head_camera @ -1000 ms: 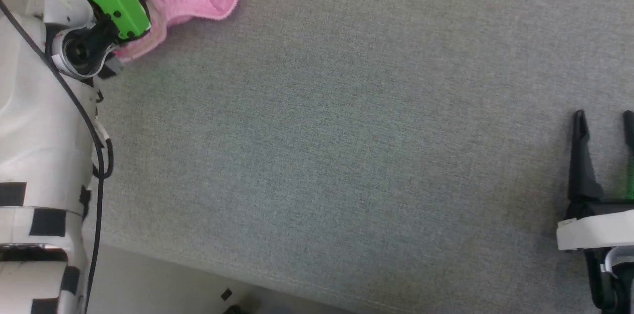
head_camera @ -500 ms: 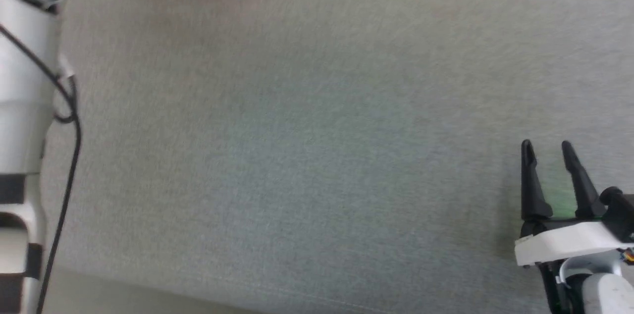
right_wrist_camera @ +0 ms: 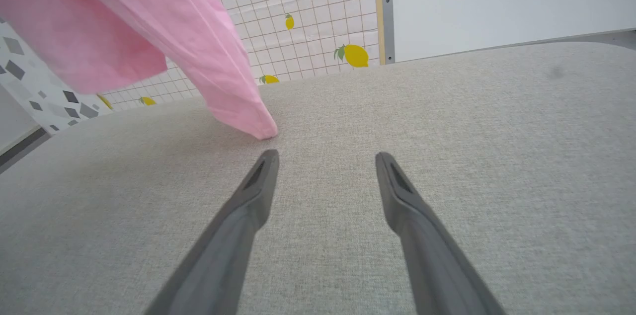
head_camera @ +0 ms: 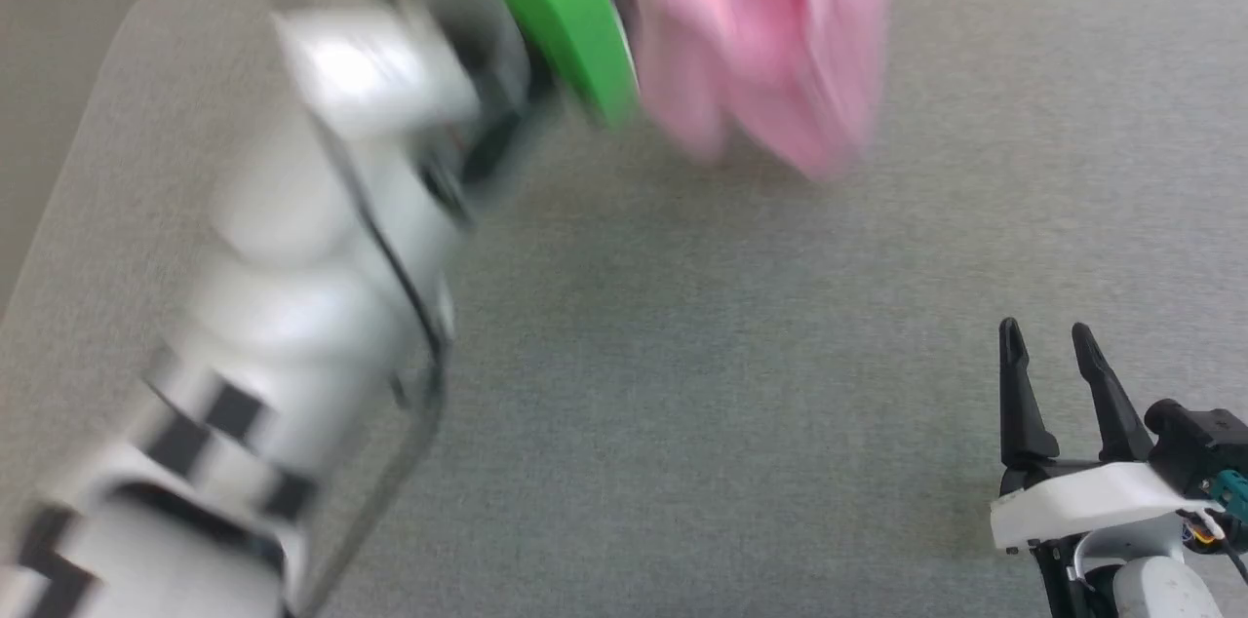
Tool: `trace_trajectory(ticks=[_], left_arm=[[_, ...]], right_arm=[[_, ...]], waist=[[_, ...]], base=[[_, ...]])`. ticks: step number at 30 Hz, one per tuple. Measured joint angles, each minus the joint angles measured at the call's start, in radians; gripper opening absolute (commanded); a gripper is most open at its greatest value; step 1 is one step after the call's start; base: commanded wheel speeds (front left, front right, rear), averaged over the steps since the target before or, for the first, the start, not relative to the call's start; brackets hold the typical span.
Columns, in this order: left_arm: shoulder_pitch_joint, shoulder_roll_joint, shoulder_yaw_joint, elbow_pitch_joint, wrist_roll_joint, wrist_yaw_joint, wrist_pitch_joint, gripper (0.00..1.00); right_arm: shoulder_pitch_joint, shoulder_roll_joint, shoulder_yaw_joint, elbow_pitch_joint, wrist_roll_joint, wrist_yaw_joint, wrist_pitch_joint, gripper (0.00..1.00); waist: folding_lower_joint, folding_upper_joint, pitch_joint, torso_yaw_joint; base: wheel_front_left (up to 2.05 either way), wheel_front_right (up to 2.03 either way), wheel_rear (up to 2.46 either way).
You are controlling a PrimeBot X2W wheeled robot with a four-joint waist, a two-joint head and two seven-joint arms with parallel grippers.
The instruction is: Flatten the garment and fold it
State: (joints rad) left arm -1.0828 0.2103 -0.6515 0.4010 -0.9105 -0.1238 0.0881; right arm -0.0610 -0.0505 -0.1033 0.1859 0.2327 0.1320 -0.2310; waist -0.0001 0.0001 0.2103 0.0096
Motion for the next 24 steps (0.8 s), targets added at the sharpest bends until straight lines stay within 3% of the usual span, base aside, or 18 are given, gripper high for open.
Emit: trace_trajectory(ticks=[6, 10, 14, 15, 16, 17, 24], left_arm=[[0.254, -0.044, -0.202, 0.070, -0.009, 0.000, 0.055, 0.00], [0.370, -0.060, -0.322, 0.133, -0.031, 0.000, 0.153, 0.00], [0.440, -0.075, -0.375, 0.198, -0.088, 0.001, 0.295, 0.00], [0.454, -0.080, -0.376, 0.206, -0.113, 0.003, 0.329, 0.14], [0.466, -0.086, -0.367, 0.207, -0.142, 0.009, 0.351, 0.42], [0.472, -0.089, -0.360, 0.204, -0.160, 0.012, 0.364, 1.00], [0.489, -0.080, -0.185, 0.058, -0.363, 0.028, 0.387, 1.00]], right_arm=[[0.000, 0.000, -0.001, 0.017, -0.002, 0.000, -0.007, 1.00], [0.000, 0.000, 0.001, 0.023, -0.004, 0.000, -0.007, 1.00], [0.002, 0.000, 0.003, 0.026, -0.005, 0.000, -0.007, 1.00], [0.003, 0.000, 0.003, 0.026, -0.005, 0.000, -0.006, 1.00], [0.005, 0.000, 0.003, 0.027, -0.005, 0.000, -0.006, 1.00], [0.007, 0.000, 0.004, 0.027, -0.005, 0.000, -0.006, 1.00], [0.031, 0.000, -0.003, 0.027, -0.005, 0.000, 0.009, 1.00]], waist=[[0.0000, 0.0000, -0.034, -0.020], [0.0000, 0.0000, -0.051, -0.023], [0.0000, 0.0000, -0.072, -0.022], [0.0000, 0.0000, -0.079, -0.021], [0.0000, 0.0000, -0.086, -0.019], [0.0000, 0.0000, -0.091, -0.017], [0.0000, 0.0000, -0.143, 0.003]], base=[[0.00, 0.00, 0.00], [0.00, 0.00, 0.00], [0.00, 0.00, 0.00], [0.00, 0.00, 0.00], [0.00, 0.00, 0.00], [0.00, 0.00, 0.00], [0.00, 0.00, 0.00]])
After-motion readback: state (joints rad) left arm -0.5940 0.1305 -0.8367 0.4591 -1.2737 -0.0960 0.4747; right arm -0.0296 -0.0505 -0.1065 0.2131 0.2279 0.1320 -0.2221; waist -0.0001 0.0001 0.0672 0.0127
